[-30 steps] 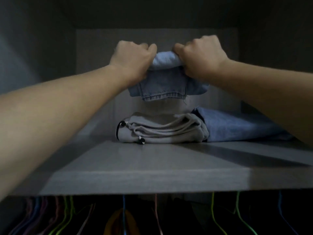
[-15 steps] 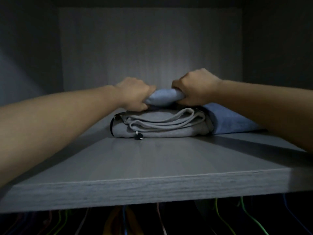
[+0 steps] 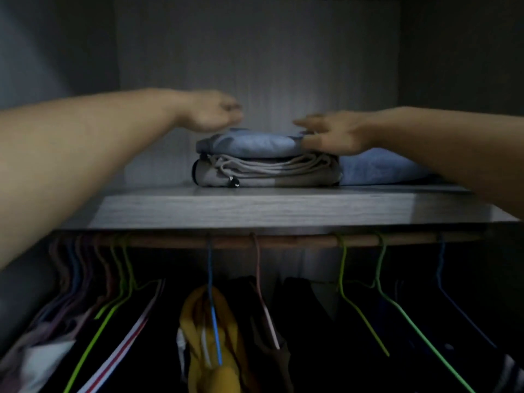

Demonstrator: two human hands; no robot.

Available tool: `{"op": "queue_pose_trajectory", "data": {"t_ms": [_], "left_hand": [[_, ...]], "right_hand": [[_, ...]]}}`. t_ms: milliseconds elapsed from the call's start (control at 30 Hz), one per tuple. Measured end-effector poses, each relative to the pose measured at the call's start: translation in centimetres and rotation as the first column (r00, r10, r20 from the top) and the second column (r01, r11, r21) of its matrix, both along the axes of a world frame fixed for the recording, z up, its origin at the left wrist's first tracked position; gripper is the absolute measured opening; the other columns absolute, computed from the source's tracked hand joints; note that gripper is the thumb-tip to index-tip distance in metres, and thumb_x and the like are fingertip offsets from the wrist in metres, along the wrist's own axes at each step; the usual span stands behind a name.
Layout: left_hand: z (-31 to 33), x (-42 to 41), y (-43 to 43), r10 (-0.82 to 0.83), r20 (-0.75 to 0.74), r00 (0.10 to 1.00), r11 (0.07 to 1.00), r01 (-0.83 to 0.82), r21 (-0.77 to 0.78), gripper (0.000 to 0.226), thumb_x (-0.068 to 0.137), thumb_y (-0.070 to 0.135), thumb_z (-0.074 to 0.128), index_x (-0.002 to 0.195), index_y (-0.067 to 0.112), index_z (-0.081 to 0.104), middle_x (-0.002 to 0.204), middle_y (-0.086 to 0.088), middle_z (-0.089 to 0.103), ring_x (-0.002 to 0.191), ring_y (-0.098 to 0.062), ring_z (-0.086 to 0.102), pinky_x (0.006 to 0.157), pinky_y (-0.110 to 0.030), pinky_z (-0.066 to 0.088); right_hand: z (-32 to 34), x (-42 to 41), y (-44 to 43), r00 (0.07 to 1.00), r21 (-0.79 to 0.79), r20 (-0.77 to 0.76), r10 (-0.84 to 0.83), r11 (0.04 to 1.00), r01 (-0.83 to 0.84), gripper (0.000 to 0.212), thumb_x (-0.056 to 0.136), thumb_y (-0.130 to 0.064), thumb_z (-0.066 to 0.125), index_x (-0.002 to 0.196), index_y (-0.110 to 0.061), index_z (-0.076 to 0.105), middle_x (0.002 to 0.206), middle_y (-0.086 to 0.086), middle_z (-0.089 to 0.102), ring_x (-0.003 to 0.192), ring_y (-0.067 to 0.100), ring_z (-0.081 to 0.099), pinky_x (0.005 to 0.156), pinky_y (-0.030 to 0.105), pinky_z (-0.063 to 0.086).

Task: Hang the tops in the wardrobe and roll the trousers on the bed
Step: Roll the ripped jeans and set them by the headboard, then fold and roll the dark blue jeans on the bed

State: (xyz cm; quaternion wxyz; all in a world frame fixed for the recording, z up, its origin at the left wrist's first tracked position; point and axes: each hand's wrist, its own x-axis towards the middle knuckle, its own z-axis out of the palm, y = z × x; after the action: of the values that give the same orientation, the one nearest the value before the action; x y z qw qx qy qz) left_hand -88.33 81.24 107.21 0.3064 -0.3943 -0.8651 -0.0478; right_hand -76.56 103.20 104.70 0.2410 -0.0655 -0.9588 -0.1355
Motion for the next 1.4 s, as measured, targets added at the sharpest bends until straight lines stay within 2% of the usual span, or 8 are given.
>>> {"op": "queue_pose_trajectory", "data": {"t_ms": [100,200,333,600,800,1033,1300,1400], "left_hand": [[-0.3,1.7,-2.1,0.067,-0.228,0.971,0.978,-0.019,0.209,0.057,0.104,0.046,0.031,0.153,0.019,0.028,0.16,-0.009,0.028,0.146,-0.03,0.027,0.118,-0.04,0.024],[-2.4,3.6,-2.6,0.145,-0.285,0.947,0.963,-0.069,0.262,0.058,0.102,0.05,0.03,0.153,0.025,0.024,0.162,-0.011,0.018,0.147,-0.033,0.02,0.117,-0.052,0.023],[-6.0,6.7,-1.9,0.198,-0.356,0.913,0.951,-0.092,0.295,0.06,0.101,0.051,0.029,0.154,0.025,0.022,0.163,-0.013,0.013,0.149,-0.033,0.015,0.117,-0.055,0.021],[-8.9,12.0,-2.6,0.179,-0.236,0.955,0.904,-0.066,0.423,0.058,0.103,0.048,0.024,0.155,0.023,0.019,0.164,-0.012,0.01,0.15,-0.031,0.011,0.118,-0.054,0.018],[-13.6,16.6,-5.6,0.052,-0.294,0.954,0.892,0.088,0.444,0.061,0.101,0.05,0.023,0.155,0.023,0.021,0.164,-0.013,0.008,0.15,-0.031,0.009,0.118,-0.055,0.016],[-20.1,21.5,-5.9,-0.124,-0.482,0.867,0.856,0.339,0.39,0.06,0.101,0.048,0.03,0.153,0.019,0.028,0.162,-0.019,0.014,0.15,-0.035,0.012,0.116,-0.061,0.019],[-26.1,36.1,3.8,-0.419,-0.342,0.841,0.752,0.533,0.389,0.066,0.1,0.048,0.035,0.155,0.014,0.024,0.162,-0.021,0.012,0.15,-0.036,0.009,0.116,-0.061,0.014],[-28.2,44.5,7.1,-0.529,-0.271,0.804,0.726,0.595,0.345,0.067,0.1,0.049,0.031,0.156,0.015,0.019,0.162,-0.02,0.008,0.151,-0.036,0.005,0.116,-0.061,0.012]], "right_hand": [[0.0,2.3,0.5,0.978,0.06,-0.208,-0.035,0.997,0.048,0.076,0.096,-0.069,0.031,0.158,-0.027,0.016,0.165,0.01,0.014,0.151,0.03,0.017,0.121,0.046,0.019],[-0.6,4.3,0.8,0.934,0.127,-0.356,0.015,0.991,0.032,0.074,0.096,-0.066,0.031,0.157,-0.027,0.017,0.165,0.013,0.011,0.15,0.034,0.015,0.118,0.052,0.023],[-2.2,7.0,0.9,0.885,0.23,-0.453,0.107,0.973,-0.001,0.07,0.098,-0.059,0.035,0.157,-0.024,0.02,0.164,0.017,0.013,0.149,0.037,0.019,0.117,0.051,0.025],[-5.7,14.8,0.6,0.808,0.178,-0.585,0.073,0.983,0.04,0.066,0.099,-0.054,0.036,0.155,-0.021,0.026,0.163,0.018,0.017,0.148,0.036,0.022,0.117,0.051,0.027],[-11.3,21.3,-3.0,0.756,0.156,-0.654,0.012,0.98,0.12,0.064,0.099,-0.051,0.035,0.154,-0.017,0.03,0.162,0.021,0.018,0.147,0.039,0.023,0.115,0.051,0.028],[-18.6,29.9,-6.5,0.785,0.284,-0.616,-0.073,0.908,0.308,0.066,0.096,-0.047,0.038,0.154,-0.016,0.031,0.164,0.021,0.007,0.151,0.038,0.011,0.12,0.052,0.018],[-25.1,48.3,-6.0,0.714,0.138,-0.543,-0.442,0.791,0.595,0.072,0.096,-0.053,0.029,0.158,-0.018,0.019,0.165,0.018,0.0,0.152,0.038,0.005,0.122,0.055,0.012],[-27.6,57.2,-6.3,0.698,0.169,-0.466,-0.544,0.719,0.674,0.073,0.095,-0.051,0.032,0.158,-0.017,0.016,0.165,0.018,-0.004,0.152,0.037,0.001,0.122,0.056,0.012]]}}
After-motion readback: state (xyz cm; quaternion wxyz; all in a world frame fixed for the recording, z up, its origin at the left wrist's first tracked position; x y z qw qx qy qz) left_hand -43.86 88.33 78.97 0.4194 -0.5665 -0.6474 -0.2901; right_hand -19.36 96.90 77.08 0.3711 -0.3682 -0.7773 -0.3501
